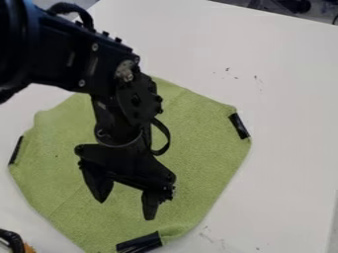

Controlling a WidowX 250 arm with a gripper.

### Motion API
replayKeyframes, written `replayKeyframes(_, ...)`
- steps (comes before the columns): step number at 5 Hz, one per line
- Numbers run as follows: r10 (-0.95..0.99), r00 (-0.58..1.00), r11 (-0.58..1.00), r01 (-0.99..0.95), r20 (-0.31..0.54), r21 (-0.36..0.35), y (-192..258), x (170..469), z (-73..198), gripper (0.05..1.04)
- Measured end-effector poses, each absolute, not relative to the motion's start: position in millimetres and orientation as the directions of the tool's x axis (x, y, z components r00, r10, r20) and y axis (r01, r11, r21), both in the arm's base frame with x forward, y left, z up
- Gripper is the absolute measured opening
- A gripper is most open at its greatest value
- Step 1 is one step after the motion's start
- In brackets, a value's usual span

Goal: Fold cloth from right to left

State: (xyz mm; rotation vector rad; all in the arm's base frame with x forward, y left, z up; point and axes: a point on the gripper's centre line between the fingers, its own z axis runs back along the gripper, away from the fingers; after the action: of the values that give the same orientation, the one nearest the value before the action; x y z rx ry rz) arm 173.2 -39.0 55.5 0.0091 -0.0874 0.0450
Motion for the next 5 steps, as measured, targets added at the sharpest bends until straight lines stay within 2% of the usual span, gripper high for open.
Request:
replayKeyframes(1,0.041,0.996,0.999,-0.042,0.074,0.011,-38.3,171.6,53.2,1.001)
replayKeyframes(3,-0.075,0.994,0.997,0.074,0.075,0.009,-40.2,220.3,48.4,1.001)
replayKeyframes(4,-0.148,0.984,0.989,0.15,0.096,-0.007,-52.9,262.2,46.1,1.001)
replayKeyframes(5,-0.221,0.965,0.971,0.231,0.141,-0.06,-91.4,303.1,44.4,1.001)
